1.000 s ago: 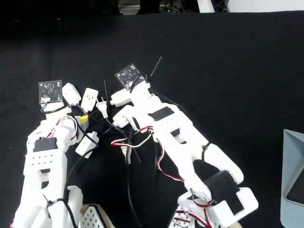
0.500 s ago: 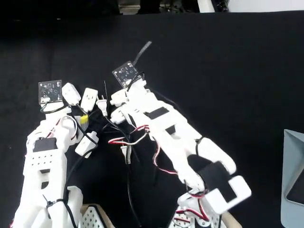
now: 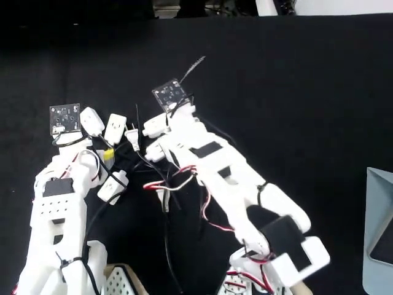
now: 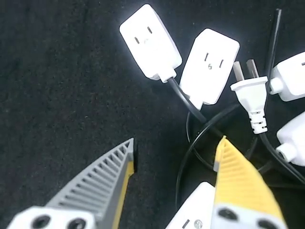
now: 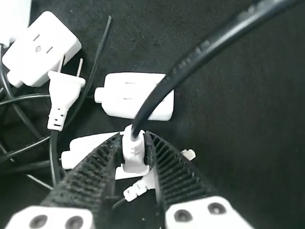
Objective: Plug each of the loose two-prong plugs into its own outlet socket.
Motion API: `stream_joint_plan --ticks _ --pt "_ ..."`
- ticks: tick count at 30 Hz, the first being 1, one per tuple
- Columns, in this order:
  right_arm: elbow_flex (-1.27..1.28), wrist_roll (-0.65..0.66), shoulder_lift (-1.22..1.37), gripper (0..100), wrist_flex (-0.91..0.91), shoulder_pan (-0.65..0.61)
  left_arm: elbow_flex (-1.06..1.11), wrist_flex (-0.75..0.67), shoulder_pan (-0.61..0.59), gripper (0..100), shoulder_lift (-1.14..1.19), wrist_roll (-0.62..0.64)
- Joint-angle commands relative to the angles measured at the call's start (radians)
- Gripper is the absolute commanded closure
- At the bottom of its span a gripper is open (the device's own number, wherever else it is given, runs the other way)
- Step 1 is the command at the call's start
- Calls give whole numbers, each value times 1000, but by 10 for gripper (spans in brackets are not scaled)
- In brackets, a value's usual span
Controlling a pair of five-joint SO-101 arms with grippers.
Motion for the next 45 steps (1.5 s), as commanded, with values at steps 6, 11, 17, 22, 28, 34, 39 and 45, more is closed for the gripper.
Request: stream_joint_plan --ticks 6,11,17,22,28,34,39,45 --pt "13 -81 -136 987 -14 -9 -2 -20 -8 733 -21 8" --pt "41 -92 -151 987 -35 -9 -2 -20 -8 733 -21 8" --pt "107 -87 -90 987 -170 -9 -2 -20 -8 733 -21 8" --pt "122 -87 -73 987 -172 -8 -2 -20 -10 733 -21 8" --pt "137 -89 -70 987 -176 -9 -2 -20 -10 733 -21 8" --pt "139 -89 -67 987 -212 -9 -2 -20 -10 733 -21 9" --pt "117 -86 21 987 -238 -6 -2 -20 -10 733 -21 9" --pt "143 -54 7 987 -235 -9 -2 -20 -10 733 -21 9"
